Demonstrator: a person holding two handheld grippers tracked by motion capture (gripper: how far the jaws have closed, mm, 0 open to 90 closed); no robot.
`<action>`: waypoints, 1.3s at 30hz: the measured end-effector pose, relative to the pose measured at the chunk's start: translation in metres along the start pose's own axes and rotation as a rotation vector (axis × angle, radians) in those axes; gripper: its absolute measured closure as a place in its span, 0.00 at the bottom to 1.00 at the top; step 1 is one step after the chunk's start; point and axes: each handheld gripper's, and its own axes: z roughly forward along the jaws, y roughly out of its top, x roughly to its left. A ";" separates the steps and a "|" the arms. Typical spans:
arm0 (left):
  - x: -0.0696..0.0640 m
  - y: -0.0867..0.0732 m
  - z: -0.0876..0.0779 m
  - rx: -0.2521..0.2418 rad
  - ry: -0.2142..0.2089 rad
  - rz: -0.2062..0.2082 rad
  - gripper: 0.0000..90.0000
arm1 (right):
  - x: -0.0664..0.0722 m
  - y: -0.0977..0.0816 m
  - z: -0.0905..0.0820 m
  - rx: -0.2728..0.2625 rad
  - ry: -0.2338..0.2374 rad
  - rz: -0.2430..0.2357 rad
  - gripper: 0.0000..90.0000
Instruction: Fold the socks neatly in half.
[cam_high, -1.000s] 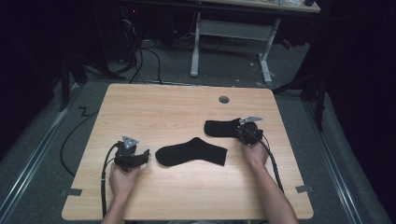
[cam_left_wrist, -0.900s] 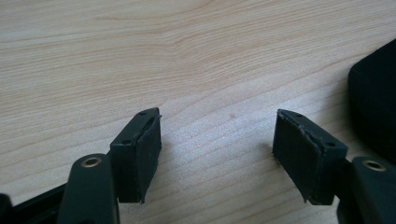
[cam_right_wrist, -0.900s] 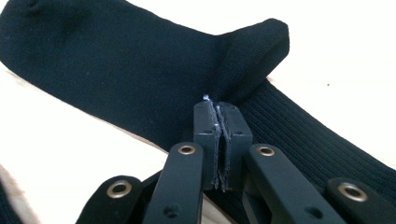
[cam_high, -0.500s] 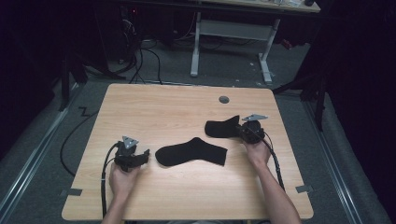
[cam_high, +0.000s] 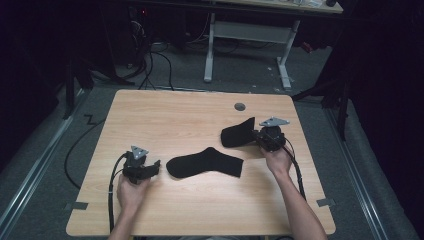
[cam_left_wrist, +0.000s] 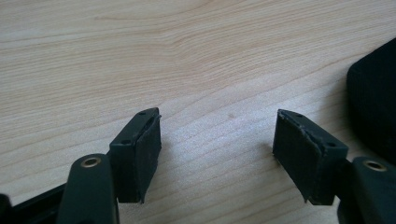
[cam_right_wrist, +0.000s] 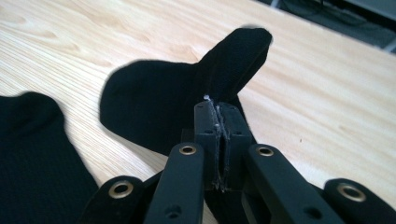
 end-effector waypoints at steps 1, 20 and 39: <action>0.000 0.000 0.000 0.000 0.000 0.001 0.37 | 0.000 0.000 0.000 0.000 0.000 0.000 0.98; -0.007 0.004 0.000 -0.046 -0.055 -0.028 0.41 | 0.027 0.029 -0.043 -0.099 0.054 -0.094 0.98; -0.034 0.032 -0.011 -0.087 -0.160 0.016 0.42 | 0.077 0.036 -0.061 -0.135 0.201 -0.171 0.98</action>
